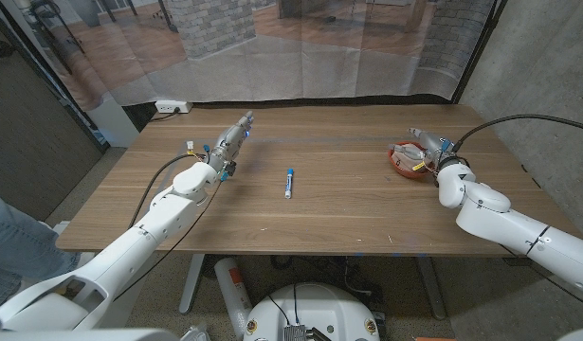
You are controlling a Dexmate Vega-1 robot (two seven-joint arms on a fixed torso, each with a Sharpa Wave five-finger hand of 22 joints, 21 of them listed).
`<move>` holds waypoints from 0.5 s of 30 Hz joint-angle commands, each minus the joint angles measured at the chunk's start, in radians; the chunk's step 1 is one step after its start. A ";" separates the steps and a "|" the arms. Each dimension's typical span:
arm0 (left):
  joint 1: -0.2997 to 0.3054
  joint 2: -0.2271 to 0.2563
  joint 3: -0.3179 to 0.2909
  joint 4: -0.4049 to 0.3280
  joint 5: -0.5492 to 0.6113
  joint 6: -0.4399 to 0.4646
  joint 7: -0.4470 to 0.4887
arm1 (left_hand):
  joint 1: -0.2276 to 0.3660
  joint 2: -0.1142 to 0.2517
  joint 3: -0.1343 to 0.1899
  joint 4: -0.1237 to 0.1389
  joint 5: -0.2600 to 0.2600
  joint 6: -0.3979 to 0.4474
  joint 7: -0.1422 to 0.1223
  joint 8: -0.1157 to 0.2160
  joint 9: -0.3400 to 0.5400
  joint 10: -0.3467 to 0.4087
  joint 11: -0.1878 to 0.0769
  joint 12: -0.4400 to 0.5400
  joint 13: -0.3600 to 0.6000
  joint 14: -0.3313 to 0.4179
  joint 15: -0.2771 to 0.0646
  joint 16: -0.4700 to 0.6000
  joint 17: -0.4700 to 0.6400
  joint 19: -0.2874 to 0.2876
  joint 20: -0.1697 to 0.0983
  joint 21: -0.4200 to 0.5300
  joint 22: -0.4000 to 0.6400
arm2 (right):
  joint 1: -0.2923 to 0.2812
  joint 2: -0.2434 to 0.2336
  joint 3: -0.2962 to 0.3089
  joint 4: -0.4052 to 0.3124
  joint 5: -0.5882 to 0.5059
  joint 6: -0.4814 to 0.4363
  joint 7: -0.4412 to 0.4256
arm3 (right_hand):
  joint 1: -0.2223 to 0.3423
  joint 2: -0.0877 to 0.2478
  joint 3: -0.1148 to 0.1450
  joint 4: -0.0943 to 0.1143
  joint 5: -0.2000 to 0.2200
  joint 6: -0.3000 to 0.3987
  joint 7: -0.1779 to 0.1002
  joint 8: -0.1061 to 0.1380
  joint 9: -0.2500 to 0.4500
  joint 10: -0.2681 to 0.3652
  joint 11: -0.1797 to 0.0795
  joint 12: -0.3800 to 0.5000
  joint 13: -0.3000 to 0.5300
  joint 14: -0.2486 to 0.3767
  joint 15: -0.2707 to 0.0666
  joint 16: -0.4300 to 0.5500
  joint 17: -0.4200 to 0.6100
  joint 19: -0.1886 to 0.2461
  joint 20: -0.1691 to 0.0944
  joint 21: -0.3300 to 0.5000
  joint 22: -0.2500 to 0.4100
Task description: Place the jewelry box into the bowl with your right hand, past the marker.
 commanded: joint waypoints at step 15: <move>-0.021 -0.019 0.005 0.023 0.002 -0.026 -0.013 | 0.008 0.006 -0.005 -0.001 -0.003 0.007 0.004 0.000 0.003 0.002 0.003 -0.003 0.003 0.006 0.001 0.001 0.004 -0.018 0.003 0.004 0.006 | -0.021 -0.022 0.040 -0.067 -0.045 0.002 -0.018 | -0.005 0.022 -0.001 0.002 0.019 0.013 0.004 0.007 0.001 0.021 -0.007 0.009 0.002 0.024 -0.013 0.012 -0.004 0.000 -0.004 -0.012 0.003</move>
